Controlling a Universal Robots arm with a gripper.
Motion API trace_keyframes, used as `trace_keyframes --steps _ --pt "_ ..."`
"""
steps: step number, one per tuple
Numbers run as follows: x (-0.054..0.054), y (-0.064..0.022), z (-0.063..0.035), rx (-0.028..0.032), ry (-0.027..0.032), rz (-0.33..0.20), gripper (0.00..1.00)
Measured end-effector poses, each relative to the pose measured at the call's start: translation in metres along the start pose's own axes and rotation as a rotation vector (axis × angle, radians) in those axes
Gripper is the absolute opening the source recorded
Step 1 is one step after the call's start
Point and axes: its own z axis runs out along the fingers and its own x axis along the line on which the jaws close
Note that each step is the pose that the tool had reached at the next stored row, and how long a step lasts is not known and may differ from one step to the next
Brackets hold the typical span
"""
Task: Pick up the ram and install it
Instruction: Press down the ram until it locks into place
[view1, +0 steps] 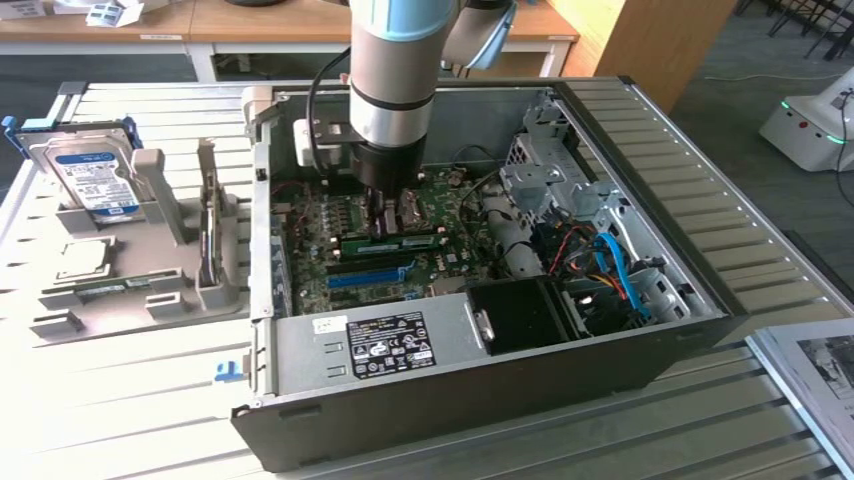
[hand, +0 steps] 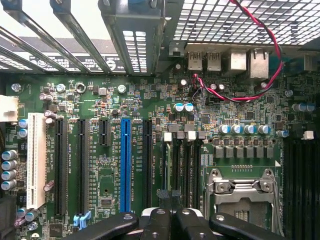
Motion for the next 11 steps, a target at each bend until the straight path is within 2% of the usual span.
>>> trace_keyframes --steps 11 --pt "0.0 0.0 0.0007 0.0 -0.0001 0.0 0.1"
